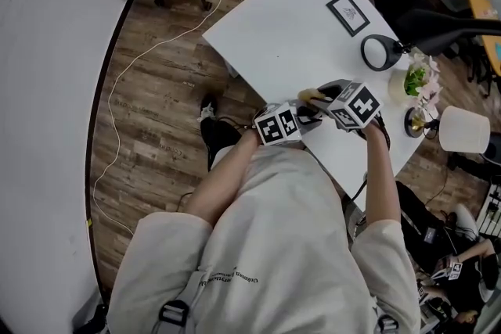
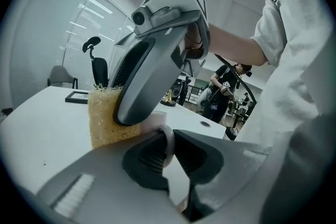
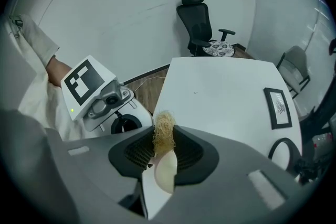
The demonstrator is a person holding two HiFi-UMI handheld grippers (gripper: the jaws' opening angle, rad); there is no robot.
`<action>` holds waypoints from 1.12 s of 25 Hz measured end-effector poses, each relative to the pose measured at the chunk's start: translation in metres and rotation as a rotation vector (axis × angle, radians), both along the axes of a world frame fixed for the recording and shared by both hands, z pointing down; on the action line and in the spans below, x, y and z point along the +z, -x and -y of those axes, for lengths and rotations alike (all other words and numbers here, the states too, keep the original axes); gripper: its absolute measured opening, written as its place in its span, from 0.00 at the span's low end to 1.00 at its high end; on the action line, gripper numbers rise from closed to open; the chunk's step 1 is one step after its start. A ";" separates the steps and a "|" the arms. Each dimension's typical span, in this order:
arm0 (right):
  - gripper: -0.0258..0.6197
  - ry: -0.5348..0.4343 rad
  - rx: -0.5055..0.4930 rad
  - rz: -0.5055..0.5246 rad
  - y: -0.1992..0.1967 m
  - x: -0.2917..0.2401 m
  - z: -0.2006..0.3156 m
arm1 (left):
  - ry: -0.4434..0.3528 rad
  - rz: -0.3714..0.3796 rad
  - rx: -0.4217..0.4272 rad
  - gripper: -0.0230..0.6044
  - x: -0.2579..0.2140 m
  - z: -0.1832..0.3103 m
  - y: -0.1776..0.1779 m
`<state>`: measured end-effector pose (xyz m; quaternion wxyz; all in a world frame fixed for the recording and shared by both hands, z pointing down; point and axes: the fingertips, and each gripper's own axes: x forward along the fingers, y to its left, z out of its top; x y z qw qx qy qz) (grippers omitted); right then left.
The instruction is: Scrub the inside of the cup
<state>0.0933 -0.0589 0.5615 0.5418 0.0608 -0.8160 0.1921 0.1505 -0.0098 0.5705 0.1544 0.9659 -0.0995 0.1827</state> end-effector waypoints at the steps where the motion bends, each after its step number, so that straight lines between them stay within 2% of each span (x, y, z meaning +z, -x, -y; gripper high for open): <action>1: 0.23 0.002 -0.002 -0.002 0.001 0.001 0.000 | -0.002 0.002 0.000 0.09 0.000 0.000 0.001; 5: 0.23 0.025 -0.004 -0.014 0.004 0.007 0.002 | -0.010 -0.004 0.008 0.09 -0.004 -0.001 0.001; 10: 0.23 0.052 -0.001 -0.012 0.002 0.012 0.006 | 0.016 -0.020 0.027 0.09 -0.009 -0.005 0.001; 17: 0.23 0.044 0.084 0.029 -0.008 0.007 0.028 | -0.023 -0.004 0.055 0.09 -0.012 -0.008 0.000; 21: 0.23 0.041 0.173 0.085 -0.018 0.003 0.043 | -0.012 -0.004 0.051 0.09 -0.013 -0.007 0.003; 25: 0.23 0.031 0.303 0.165 -0.036 -0.002 0.062 | -0.014 -0.002 0.034 0.09 -0.016 -0.004 0.008; 28: 0.23 0.029 0.401 0.232 -0.052 -0.005 0.072 | 0.023 -0.031 0.008 0.09 -0.021 -0.001 0.012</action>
